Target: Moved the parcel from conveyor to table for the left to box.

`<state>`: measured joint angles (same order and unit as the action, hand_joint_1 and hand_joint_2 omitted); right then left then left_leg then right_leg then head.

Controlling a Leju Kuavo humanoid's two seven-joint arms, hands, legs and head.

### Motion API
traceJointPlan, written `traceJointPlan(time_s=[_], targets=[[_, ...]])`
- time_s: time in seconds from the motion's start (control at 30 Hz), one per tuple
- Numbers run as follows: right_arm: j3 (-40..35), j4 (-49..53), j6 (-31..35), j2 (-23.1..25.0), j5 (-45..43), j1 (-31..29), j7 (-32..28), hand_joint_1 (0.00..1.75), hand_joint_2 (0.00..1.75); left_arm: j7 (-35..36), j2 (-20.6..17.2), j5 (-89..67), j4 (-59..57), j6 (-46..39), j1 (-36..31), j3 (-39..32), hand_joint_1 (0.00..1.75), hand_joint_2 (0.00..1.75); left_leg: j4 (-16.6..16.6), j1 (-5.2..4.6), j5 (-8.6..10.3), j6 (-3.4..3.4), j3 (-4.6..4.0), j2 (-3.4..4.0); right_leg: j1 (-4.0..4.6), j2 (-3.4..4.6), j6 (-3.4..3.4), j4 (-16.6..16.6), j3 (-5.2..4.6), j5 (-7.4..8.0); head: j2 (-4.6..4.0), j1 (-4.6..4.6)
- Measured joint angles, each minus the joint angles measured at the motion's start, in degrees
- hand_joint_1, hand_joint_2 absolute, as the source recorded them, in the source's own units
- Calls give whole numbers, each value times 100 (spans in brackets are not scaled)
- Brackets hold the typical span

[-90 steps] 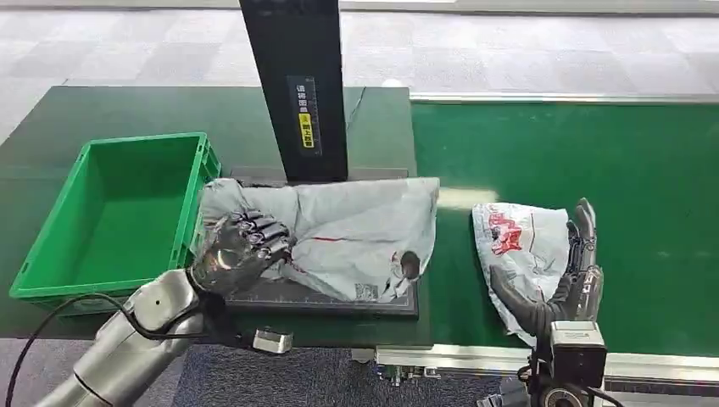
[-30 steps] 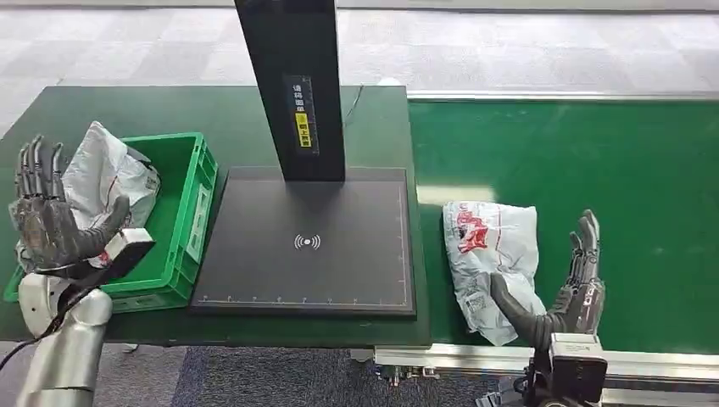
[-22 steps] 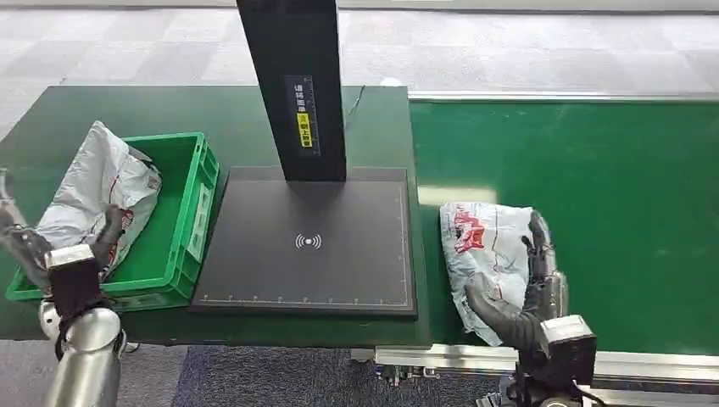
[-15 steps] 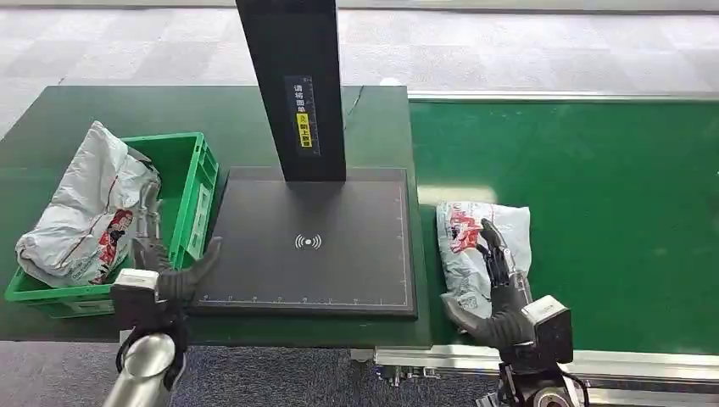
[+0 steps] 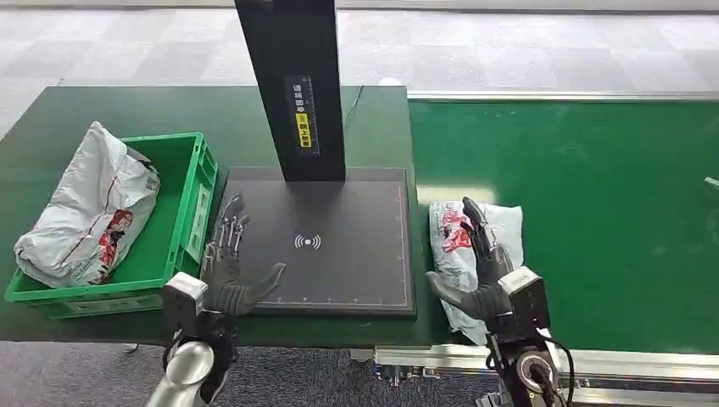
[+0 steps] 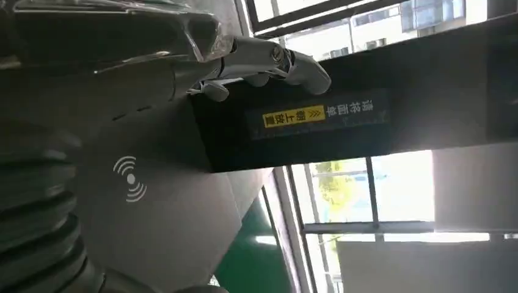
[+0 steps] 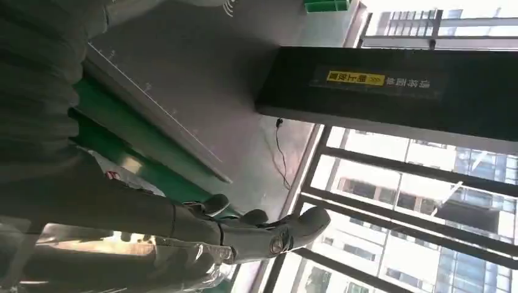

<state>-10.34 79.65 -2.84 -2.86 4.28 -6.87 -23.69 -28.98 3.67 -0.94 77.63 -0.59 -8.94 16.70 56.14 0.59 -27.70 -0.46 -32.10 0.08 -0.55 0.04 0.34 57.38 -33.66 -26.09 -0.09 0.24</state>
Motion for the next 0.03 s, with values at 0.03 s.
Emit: traceJointPlan(time_s=[0.03], targets=[[-9, -45, 0, 0, 4, -56, -17, 0, 175, 2, 28, 24, -43, 4, -17, 9, 0, 175, 0, 0, 0, 0, -1, 0, 0, 0, 0, 0, 0, 0, 0, 0]])
